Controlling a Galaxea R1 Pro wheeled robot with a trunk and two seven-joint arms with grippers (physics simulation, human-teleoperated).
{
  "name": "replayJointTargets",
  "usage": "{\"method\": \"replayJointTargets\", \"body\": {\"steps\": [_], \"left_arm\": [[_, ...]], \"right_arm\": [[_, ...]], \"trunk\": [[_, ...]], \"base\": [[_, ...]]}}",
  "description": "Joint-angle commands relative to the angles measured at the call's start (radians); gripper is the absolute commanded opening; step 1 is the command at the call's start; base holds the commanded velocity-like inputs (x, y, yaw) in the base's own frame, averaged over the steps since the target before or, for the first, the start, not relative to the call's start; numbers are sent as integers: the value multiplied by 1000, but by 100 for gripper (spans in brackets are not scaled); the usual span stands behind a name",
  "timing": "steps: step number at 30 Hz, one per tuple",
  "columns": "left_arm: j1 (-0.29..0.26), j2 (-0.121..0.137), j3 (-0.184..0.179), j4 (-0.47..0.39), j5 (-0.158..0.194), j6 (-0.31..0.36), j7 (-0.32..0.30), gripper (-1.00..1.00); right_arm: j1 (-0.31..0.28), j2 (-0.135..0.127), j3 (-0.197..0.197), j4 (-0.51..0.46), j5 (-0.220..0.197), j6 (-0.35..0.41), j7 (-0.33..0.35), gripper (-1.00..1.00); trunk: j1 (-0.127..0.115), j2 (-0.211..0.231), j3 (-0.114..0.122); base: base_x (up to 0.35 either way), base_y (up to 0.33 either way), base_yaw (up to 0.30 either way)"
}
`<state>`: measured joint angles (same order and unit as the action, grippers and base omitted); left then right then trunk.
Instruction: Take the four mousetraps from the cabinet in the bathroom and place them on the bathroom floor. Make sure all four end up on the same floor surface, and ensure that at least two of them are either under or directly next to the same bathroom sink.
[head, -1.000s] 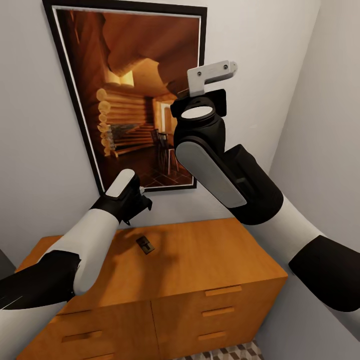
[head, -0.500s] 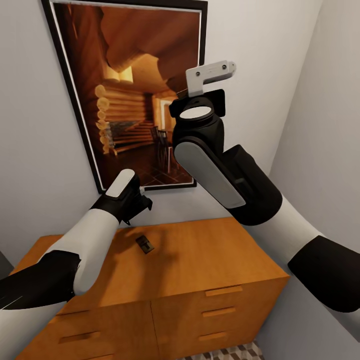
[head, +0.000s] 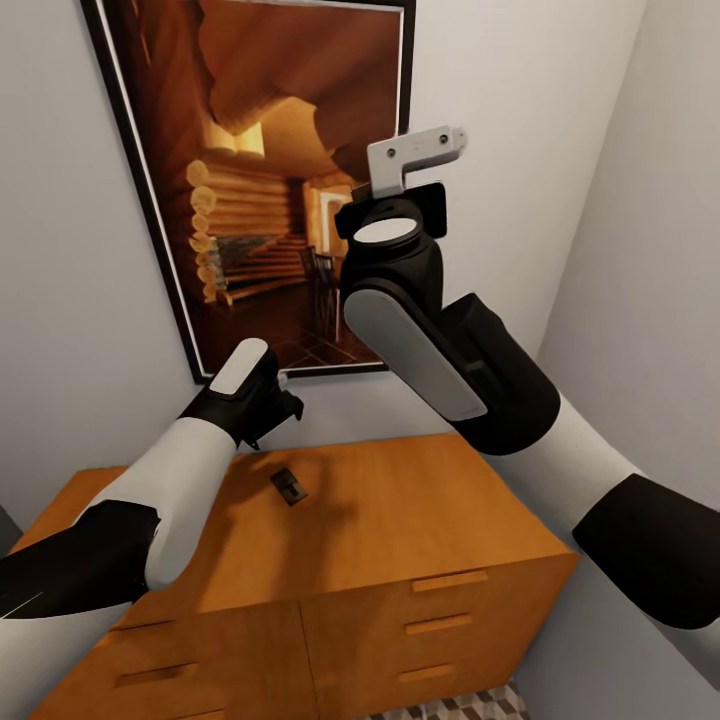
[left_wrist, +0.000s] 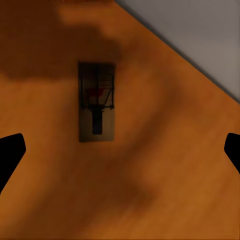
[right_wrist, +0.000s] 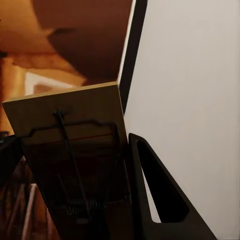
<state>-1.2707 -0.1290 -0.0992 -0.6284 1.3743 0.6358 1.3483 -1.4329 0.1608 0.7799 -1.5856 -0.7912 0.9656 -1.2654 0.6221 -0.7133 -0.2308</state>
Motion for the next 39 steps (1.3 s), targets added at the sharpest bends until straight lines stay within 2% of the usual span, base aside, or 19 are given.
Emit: {"method": "replayJointTargets", "body": {"steps": [1,12,27,39], "left_arm": [[-1,1,-4,-1,5,8,7,100],[-2,11,-2,7,4,3,17,100],[-4,34,-3,47,3,2,20,100],[-4,35,-8,50,3,0,19,100]], "right_arm": [[1,1,1,0,-10,5,-10,-100],[19,14,9,0,-9,5,-14,-100],[57,14,13,0,-4,6,-15,-100],[68,14,23,0,-2,7,-17,-100]], "trunk": [[4,-9,-5],[46,-86,-39],[104,-191,-86],[150,-275,-124]], "base": [[0,0,0],[0,0,0],[0,0,0],[0,0,0]]}}
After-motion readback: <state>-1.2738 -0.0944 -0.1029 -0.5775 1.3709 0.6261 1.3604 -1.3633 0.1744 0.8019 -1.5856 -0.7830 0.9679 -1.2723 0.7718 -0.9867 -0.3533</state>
